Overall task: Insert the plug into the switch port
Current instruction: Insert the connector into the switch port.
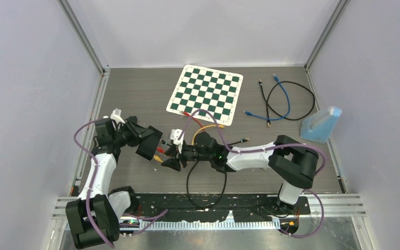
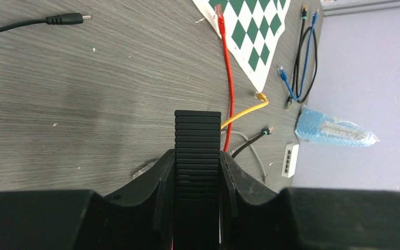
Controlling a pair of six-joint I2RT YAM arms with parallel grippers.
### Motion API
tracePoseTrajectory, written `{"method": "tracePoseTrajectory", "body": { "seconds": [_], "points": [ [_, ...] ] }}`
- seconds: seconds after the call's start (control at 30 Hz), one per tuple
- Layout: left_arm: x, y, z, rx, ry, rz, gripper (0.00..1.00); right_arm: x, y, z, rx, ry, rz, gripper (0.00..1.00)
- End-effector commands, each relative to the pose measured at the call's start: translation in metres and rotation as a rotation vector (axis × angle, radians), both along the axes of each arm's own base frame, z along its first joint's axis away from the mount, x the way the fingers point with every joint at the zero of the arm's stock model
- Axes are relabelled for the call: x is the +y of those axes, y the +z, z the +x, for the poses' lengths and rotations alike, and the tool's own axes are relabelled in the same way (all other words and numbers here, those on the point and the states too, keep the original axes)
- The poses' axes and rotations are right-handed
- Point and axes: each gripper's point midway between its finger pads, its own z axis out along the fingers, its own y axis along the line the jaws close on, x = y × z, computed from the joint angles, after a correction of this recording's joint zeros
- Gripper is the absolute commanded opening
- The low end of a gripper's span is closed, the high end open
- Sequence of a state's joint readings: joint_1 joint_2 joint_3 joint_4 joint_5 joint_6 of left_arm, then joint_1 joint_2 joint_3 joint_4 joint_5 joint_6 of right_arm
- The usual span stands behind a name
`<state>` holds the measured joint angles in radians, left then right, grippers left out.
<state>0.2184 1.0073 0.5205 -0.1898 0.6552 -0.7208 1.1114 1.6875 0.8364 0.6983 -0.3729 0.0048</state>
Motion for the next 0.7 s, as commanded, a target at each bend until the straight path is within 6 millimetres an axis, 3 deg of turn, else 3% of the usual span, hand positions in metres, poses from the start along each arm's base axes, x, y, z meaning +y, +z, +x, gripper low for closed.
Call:
{"method": "tracePoseTrajectory", "body": {
  "seconds": [0.0,0.13,0.3,0.37,0.4,0.47,0.67],
  "points": [
    [-0.005,0.03,0.006,-0.115,-0.03,-0.025,0.0,0.025,0.011,0.001,0.059,-0.031,0.051,0.54],
    [-0.005,0.03,0.006,-0.121,-0.015,-0.042,0.0,0.04,0.002,0.003,0.08,-0.04,0.04,0.5],
    [-0.009,0.023,0.005,-0.11,-0.024,-0.073,0.0,0.053,0.006,0.013,0.057,-0.078,0.048,0.47],
    [-0.008,0.019,0.005,-0.105,-0.014,-0.072,0.0,0.056,0.01,0.017,0.037,-0.08,0.051,0.33],
    [-0.007,0.016,0.005,-0.103,-0.01,-0.069,0.0,0.058,0.012,0.018,0.033,-0.079,0.053,0.19],
    [-0.005,0.012,0.006,-0.112,-0.002,-0.054,0.0,0.062,0.021,0.02,0.018,-0.078,0.069,0.07],
    [-0.004,-0.01,0.0,-0.097,0.002,-0.011,0.0,0.077,0.043,0.037,-0.005,-0.102,0.113,0.05]
  ]
}}
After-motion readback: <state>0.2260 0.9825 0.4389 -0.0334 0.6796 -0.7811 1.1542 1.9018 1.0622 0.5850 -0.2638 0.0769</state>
